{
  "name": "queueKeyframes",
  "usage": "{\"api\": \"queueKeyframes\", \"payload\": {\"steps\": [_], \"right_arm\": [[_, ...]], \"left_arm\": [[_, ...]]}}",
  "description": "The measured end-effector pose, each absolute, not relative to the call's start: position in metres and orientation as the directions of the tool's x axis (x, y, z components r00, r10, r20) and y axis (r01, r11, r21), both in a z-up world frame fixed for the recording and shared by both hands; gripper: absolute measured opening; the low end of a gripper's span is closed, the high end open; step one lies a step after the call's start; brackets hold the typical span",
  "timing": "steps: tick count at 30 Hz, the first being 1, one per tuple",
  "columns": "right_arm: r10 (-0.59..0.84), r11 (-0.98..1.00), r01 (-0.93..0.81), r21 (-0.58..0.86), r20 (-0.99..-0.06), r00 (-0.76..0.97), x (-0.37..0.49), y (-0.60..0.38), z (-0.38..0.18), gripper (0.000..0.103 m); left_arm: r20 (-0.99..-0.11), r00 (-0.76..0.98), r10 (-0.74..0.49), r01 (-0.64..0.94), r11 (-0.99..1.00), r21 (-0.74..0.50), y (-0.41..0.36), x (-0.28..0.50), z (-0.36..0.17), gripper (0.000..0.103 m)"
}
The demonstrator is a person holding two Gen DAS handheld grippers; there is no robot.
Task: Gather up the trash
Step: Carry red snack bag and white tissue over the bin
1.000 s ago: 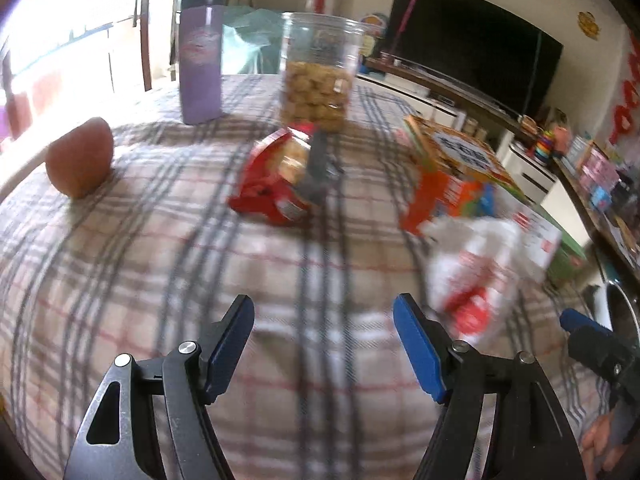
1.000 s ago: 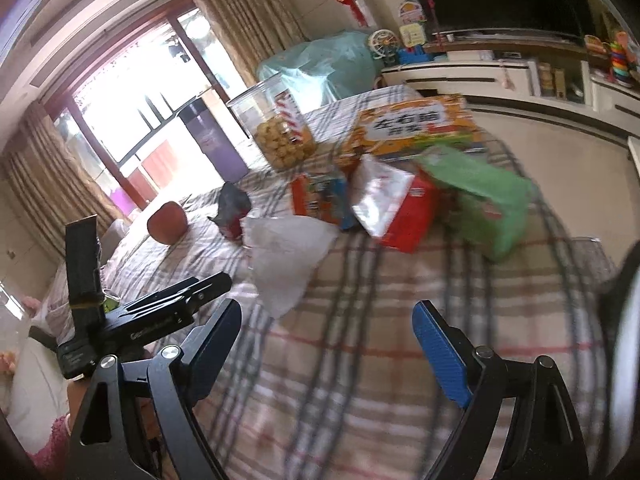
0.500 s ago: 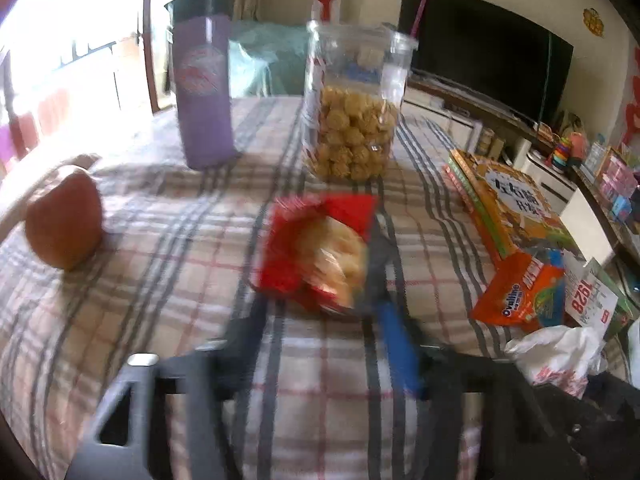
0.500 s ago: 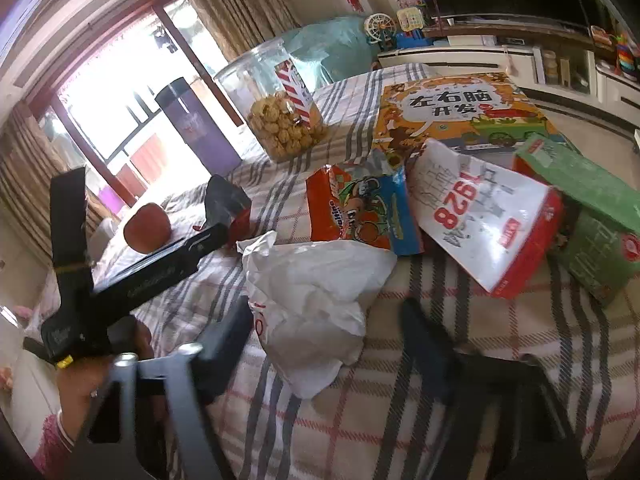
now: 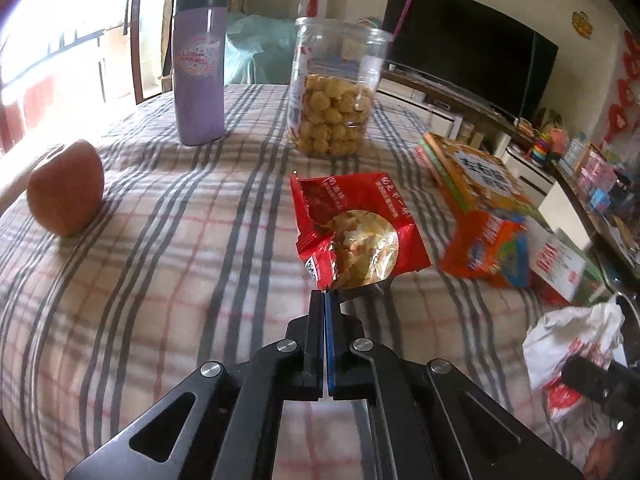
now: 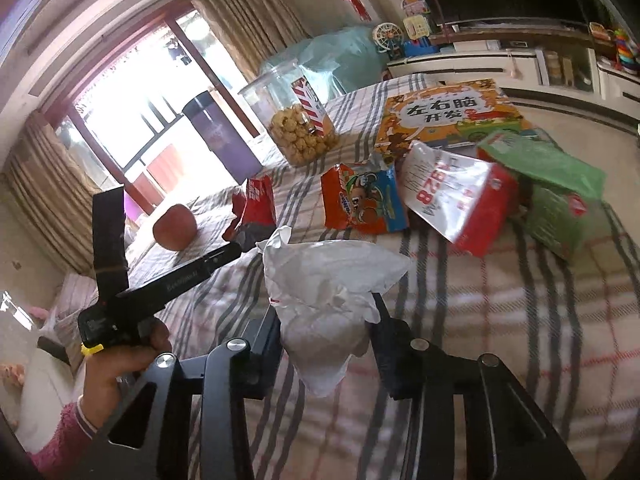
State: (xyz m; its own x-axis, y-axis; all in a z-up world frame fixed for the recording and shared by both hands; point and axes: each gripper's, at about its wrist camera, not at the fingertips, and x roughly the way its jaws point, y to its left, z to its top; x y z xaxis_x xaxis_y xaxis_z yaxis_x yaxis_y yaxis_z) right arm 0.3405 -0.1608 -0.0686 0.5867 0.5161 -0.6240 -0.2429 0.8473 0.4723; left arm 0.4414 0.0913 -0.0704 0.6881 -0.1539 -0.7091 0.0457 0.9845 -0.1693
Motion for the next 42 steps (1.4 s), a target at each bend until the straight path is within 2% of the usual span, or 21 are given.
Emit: {"api": "queueKeyframes", "payload": {"steps": [8,20,42], "right_arm": [[0.499,0.854,-0.223,0.471,-0.615,0.611,0.311,-0.190,-0.058,0.040],[0.434,0.878,-0.162,0.451,-0.604,0.669,0.266,-0.246,-0.045,0.040],[0.264,0.895,0.025,0.445,-0.573,0.776,0.206,-0.363,-0.032,0.040]], "left_arm": [[-0.674,0.701,-0.233,0.119,0.970,-0.212,0.066,0.375,-0.044,0.000],[-0.669,0.658,-0.346,0.251,0.938,-0.238,0.008,0.309,-0.029,0.000],[-0.663,0.582,-0.471,0.447,0.866,-0.223,-0.085,0.286,-0.015,0.000]]}}
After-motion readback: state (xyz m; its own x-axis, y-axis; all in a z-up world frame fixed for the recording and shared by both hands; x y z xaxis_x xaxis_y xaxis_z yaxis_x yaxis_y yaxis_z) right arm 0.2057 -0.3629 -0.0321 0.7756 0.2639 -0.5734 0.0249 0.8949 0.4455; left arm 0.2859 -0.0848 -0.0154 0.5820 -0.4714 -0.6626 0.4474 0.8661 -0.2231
